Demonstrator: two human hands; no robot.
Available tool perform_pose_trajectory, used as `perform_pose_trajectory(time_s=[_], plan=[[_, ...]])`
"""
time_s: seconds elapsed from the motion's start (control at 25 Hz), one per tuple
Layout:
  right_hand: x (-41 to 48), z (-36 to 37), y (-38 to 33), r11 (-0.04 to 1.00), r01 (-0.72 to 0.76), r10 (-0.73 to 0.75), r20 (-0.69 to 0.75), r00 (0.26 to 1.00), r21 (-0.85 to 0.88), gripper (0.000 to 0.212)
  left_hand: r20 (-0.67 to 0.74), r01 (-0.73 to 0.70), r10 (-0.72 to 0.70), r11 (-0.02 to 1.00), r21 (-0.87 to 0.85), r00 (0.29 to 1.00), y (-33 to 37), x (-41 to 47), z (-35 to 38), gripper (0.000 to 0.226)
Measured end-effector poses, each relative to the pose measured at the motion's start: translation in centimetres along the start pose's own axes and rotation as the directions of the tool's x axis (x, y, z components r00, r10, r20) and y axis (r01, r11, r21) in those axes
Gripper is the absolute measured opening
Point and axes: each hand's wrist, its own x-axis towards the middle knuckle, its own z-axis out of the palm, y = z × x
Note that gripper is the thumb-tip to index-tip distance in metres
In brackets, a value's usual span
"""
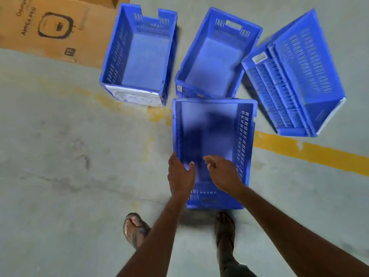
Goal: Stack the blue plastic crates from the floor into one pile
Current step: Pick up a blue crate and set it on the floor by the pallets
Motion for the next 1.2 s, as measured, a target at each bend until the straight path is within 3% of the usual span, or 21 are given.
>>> perform_pose_trajectory(time_s=[0.12, 0.24, 0.32, 0.48, 0.6, 0.68, 0.8, 0.88, 1.0, 1.08, 1.16, 1.2], plan=[[3.0, 3.5, 2.9, 1.0, 0.005, -0.005, 0.0, 1.0, 0.026, 0.038, -0.075, 0.106, -0.099, 0.99, 0.098, 0.992, -3.6, 3.6, 3.6, 0.08], [4.3, 6.7, 5.8, 0.999, -0.014, 0.014, 0.01, 1.0, 0.034, 0.038, -0.043, 0.188, -0.184, 0.975, 0.117, 0.982, -6.8, 6.6, 5.4, 0.047], [4.6, 8.0, 7.1, 1.0, -0.005, 0.005, 0.017, 1.0, 0.008, 0.04, -0.057, 0.171, -0.164, 0.969, 0.177, 0.985, -7.7, 8.2, 5.3, 0.03], [4.6, 8.0, 7.2, 0.997, 0.015, -0.019, -0.041, 0.999, -0.077, 0.043, 0.059, 0.002, -0.021, 0.952, 0.307, 0.998, -8.1, 9.6, 3.5, 0.019], [3.0, 5.2, 6.9, 0.943, 0.03, -0.133, -0.293, 0.947, -0.332, 0.043, 0.034, -0.08, 0.073, 0.955, 0.286, 0.997, -7.3, 8.2, 0.4, 0.024], [2.1, 3.1, 6.7, 0.925, -0.077, -0.112, -0.461, 0.881, -0.372, 0.046, 0.028, -0.095, 0.091, 0.959, 0.269, 0.995, -6.7, 7.5, -3.2, 0.037], [0.7, 1.6, 5.8, 0.945, -0.188, 0.054, -0.439, 0.897, -0.268, 0.044, 0.092, -0.023, 0.008, 0.985, 0.171, 0.996, -6.3, 7.1, -9.2, 0.032], [0.2, 0.8, 4.2, 0.98, -0.146, 0.09, -0.36, 0.928, -0.131, 0.04, 0.127, 0.07, -0.072, 0.997, 0.026, 0.989, -6.7, 6.5, -12.3, 0.021], [-0.1, -0.5, -0.8, 0.995, 0.086, -0.096, -0.294, 0.951, -0.049, 0.055, -0.067, 0.165, -0.171, 0.983, -0.083, 0.983, -8.5, 4.7, -16.6, 0.032], [-0.2, -0.6, -5.9, 0.972, 0.234, -0.236, -0.222, 0.946, -0.035, 0.064, -0.287, 0.263, -0.292, 0.955, -0.138, 0.912, -9.9, 3.8, -20.2, 0.051], [-0.5, 0.1, -11.8, 0.973, 0.215, -0.199, -0.165, 0.966, 0.087, 0.069, -0.421, 0.341, -0.357, 0.933, -0.115, 0.834, -11.0, 2.8, -24.9, 0.059], [-0.4, 0.9, -14.6, 0.98, 0.181, -0.169, -0.136, 0.976, 0.082, 0.057, -0.449, 0.355, -0.356, 0.931, -0.09, 0.819, -11.4, 2.4, -27.1, 0.057]])
